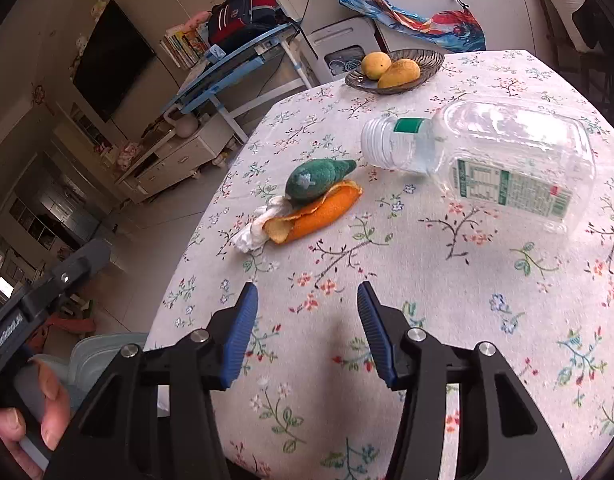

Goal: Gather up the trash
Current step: 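Reach the right tool to the orange peel strip on the table, then grasp the orange peel with the right tool while the left grasps the white tissue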

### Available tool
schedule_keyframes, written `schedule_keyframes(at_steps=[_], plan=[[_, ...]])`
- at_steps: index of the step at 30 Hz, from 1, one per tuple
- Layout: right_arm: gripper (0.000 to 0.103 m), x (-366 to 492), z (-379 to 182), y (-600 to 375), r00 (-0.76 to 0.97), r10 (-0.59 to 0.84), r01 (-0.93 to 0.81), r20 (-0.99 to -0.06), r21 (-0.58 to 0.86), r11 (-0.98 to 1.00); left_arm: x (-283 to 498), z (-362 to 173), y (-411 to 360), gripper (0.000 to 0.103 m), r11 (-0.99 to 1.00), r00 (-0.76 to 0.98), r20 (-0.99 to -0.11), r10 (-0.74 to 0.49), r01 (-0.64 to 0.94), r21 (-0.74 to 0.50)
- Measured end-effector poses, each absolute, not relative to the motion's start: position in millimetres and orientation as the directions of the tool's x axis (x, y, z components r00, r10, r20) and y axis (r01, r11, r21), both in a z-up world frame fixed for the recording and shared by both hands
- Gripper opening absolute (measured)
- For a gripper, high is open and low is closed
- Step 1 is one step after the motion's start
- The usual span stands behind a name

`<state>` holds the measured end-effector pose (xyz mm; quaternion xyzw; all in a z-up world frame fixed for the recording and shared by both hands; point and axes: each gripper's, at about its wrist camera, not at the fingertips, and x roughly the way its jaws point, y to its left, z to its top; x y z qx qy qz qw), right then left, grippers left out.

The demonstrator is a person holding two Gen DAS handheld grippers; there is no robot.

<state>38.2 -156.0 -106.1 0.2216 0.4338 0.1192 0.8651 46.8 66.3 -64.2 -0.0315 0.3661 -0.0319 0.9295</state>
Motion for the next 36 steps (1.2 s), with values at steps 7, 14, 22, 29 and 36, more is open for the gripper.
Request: schedule_keyframes(at_steps=[7,14,22,29,36], plan=[[0.051,86,-114,-143,0.603,0.318,0.062,-0.731,0.441,0.896,63,-67,65,0.069,0.996,0.717,-0.691,-0.088,0.041,-0.085],[0.041,102,-117,-138,0.585,0.269,0.009,-0.765,0.338,0.941,79,-72,57,0.069,0.996,0.698,-0.71,-0.088,0.057,-0.066],[0.022,97,-116,-156,0.559,0.363,-0.031,-0.746,0.418,0.908,123,-89,33,0.069,0.987,0.634,-0.766,-0.103,0.161,0.0],[0.041,111,-117,-147,0.56,0.352,-0.032,-0.75,0.405,0.914,164,-116,30,0.069,0.974,0.557,-0.823,-0.113,0.227,0.02],[0.018,110,-116,-146,0.538,0.328,-0.104,-0.776,0.325,0.94,176,-134,13,0.069,0.951,0.533,-0.838,-0.119,0.302,0.057]])
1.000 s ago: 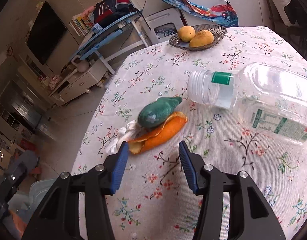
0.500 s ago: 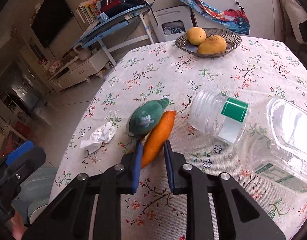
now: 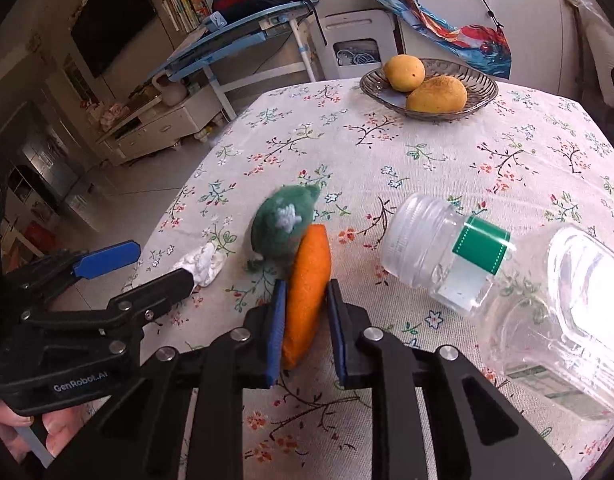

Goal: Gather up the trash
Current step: 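Grasp the orange peel with the right tool while the left grasps the white tissue, then carry the orange peel to the bucket with the right tool while the left carries the tissue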

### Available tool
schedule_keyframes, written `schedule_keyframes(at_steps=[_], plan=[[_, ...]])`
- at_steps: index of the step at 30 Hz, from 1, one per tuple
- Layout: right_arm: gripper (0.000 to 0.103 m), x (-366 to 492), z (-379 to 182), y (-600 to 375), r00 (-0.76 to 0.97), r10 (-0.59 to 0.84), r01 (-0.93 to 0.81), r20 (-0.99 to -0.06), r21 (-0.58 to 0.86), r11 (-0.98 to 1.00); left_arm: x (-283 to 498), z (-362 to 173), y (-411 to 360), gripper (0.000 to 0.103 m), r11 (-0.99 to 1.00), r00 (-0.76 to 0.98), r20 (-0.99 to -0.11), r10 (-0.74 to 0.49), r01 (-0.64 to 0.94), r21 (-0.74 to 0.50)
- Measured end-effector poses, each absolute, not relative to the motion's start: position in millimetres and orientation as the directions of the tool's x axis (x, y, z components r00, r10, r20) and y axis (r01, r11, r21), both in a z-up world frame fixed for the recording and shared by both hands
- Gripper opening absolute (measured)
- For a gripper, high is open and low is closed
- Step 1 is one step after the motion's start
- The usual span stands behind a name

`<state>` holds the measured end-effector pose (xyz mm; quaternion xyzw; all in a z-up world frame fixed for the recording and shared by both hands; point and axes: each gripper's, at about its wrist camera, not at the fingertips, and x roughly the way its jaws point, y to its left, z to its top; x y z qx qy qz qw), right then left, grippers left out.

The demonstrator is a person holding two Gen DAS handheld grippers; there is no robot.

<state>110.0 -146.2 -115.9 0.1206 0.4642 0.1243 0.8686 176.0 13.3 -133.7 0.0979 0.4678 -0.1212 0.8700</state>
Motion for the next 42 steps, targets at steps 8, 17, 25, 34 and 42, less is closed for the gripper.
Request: schedule_keyframes(at_steps=[8,17,25,34,42], plan=[[0.017,59,-112,-173,0.514,0.338,-0.132,-0.788,0.317,0.939,169,-145,-6,0.017,0.921,0.495,-0.856,-0.152,0.386,0.06],[0.017,4,-103,-207,0.584,0.451,-0.054,-0.675,0.522,0.851,110,-104,0,0.016,0.925,0.56,-0.796,-0.231,0.38,-0.001],[0.017,-23,-83,-205,0.653,0.468,-0.091,-0.595,0.553,0.828,45,-78,24,0.016,0.963,0.661,-0.719,-0.217,0.267,-0.045],[0.017,-39,-78,-207,0.69,0.454,-0.097,-0.564,0.549,0.83,6,-70,27,0.016,0.971,0.709,-0.678,-0.195,0.239,-0.029],[0.017,-52,-77,-205,0.694,0.456,-0.11,-0.557,0.544,0.832,-7,-68,26,0.016,0.969,0.721,-0.666,-0.192,0.248,-0.012]])
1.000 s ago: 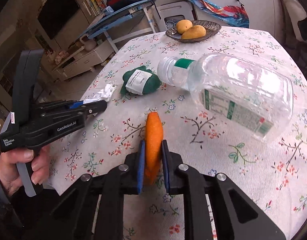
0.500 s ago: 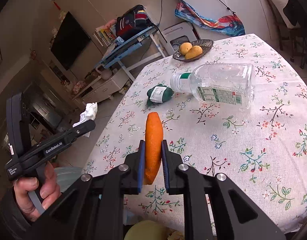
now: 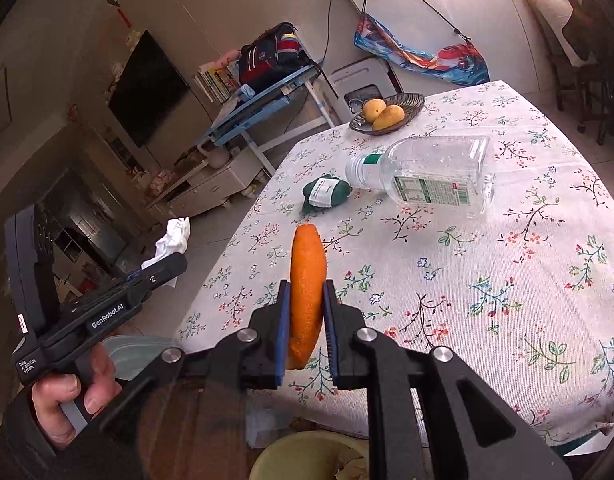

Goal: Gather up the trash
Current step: 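Carry the orange peel to the bucket with the right tool while the left carries the tissue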

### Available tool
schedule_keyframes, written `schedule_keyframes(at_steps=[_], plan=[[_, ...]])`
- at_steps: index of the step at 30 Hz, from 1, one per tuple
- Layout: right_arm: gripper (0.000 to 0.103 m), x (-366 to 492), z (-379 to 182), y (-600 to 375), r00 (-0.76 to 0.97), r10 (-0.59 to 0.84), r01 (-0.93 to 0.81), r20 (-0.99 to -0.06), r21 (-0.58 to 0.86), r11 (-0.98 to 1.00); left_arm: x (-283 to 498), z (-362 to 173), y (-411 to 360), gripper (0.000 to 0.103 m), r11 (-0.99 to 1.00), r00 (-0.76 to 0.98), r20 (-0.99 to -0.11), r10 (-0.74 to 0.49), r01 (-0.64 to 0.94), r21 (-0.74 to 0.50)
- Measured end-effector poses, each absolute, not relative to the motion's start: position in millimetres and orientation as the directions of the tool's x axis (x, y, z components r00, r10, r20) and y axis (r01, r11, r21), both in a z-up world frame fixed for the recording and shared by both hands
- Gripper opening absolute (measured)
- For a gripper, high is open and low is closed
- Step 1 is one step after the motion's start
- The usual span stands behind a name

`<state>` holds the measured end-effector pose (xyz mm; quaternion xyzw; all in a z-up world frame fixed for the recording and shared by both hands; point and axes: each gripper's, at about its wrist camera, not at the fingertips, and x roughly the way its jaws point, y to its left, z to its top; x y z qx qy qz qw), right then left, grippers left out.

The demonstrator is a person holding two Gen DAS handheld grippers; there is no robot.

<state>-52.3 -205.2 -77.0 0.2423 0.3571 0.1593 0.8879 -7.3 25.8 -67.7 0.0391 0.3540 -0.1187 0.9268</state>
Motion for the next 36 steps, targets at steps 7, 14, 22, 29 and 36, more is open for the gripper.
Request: schedule_keyframes(at_steps=[7,14,22,29,36], plan=[[0.017,-60,-77,-197,0.683,0.471,-0.134,-0.559,0.537,0.833,-14,-67,22,0.016,0.966,0.731,-0.657,-0.186,0.259,0.015],[0.017,-70,-78,-187,0.659,0.497,-0.166,-0.565,0.535,0.828,-19,-67,21,0.016,0.965,0.732,-0.656,-0.185,0.261,0.019],[0.017,-86,-79,-170,0.618,0.532,-0.212,-0.578,0.529,0.822,-23,-68,22,0.016,0.965,0.733,-0.655,-0.186,0.262,0.019],[0.017,-103,-79,-154,0.575,0.559,-0.251,-0.598,0.521,0.816,-32,-70,23,0.016,0.965,0.733,-0.654,-0.187,0.261,0.016],[0.017,-123,-83,-133,0.506,0.584,-0.302,-0.634,0.505,0.809,-42,-71,26,0.016,0.966,0.733,-0.654,-0.186,0.258,0.014]])
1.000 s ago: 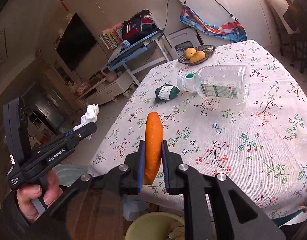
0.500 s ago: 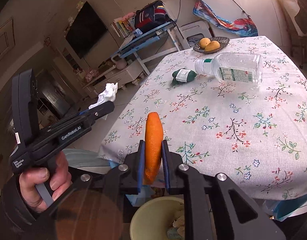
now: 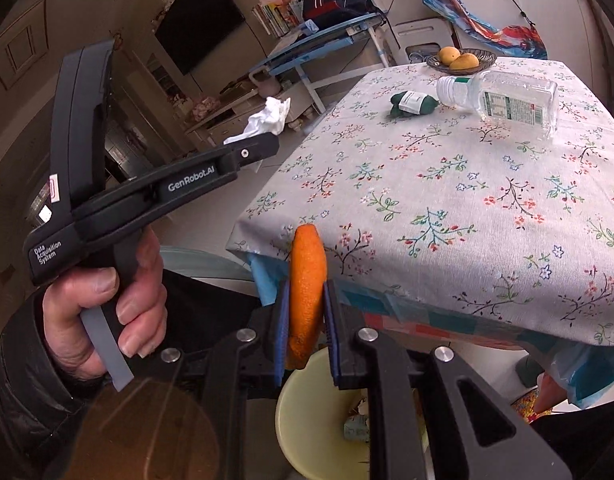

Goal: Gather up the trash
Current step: 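Carry the orange peel to the bucket with the right tool while the left carries the tissue, then open the right tool over the bucket to drop the orange peel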

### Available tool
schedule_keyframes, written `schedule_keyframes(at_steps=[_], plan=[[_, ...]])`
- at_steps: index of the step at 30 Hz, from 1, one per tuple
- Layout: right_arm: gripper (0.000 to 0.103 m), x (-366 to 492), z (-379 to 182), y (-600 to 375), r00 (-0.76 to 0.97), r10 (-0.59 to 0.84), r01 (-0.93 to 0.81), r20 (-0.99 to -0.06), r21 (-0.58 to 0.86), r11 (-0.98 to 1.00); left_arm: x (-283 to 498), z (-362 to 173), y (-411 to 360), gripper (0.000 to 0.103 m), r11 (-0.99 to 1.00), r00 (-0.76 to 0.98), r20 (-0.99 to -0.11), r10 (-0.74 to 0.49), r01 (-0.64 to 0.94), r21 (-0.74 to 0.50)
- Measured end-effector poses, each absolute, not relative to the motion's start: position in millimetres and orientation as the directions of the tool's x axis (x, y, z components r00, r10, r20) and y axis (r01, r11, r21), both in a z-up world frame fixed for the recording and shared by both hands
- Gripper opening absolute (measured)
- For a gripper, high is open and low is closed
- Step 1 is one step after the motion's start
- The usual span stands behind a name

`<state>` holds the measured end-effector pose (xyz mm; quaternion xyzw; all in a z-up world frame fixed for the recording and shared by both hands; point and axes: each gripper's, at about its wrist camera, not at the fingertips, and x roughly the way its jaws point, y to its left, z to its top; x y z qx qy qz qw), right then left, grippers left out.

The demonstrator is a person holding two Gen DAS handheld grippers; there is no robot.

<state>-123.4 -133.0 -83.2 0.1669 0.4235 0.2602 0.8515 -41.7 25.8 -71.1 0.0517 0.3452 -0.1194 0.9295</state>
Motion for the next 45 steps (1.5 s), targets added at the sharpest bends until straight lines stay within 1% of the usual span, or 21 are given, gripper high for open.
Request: schedule_keyframes(at_steps=[11,17,19,22,29,31,38,40,45], plan=[[0.018,-149,-95,-109,0.401,0.596,-0.352,-0.696,0.484,0.801,-65,-75,31,0.016,0.966,0.734,-0.653,-0.186,0.26,0.017],[0.023,-157,-106,-102,0.343,0.585,-0.35,-0.735,0.478,0.806,-81,-78,32,0.016,0.963,0.731,-0.657,-0.188,0.268,0.022],[0.027,-157,-107,-101,0.338,0.581,-0.347,-0.74,0.476,0.808,-83,-78,32,0.016,0.962,0.73,-0.658,-0.187,0.27,0.027],[0.033,-158,-105,-103,0.352,0.577,-0.338,-0.738,0.474,0.813,-85,-79,32,0.016,0.961,0.727,-0.661,-0.186,0.275,0.032],[0.04,-155,-102,-112,0.392,0.563,-0.3,-0.728,0.477,0.826,-89,-82,28,0.016,0.954,0.718,-0.671,-0.186,0.295,0.051],[0.043,-155,-101,-118,0.412,0.555,-0.28,-0.723,0.479,0.832,-91,-84,26,0.016,0.949,0.714,-0.675,-0.186,0.308,0.064],[0.048,-152,-99,-140,0.477,0.526,-0.197,-0.704,0.497,0.845,-104,-94,20,0.016,0.926,0.696,-0.693,-0.185,0.361,0.115],[0.052,-152,-97,-144,0.494,0.514,-0.18,-0.701,0.496,0.849,-108,-97,17,0.016,0.916,0.689,-0.699,-0.189,0.38,0.127],[0.056,-152,-92,-159,0.543,0.483,-0.131,-0.687,0.499,0.857,-119,-107,7,0.016,0.879,0.661,-0.723,-0.202,0.448,0.164]])
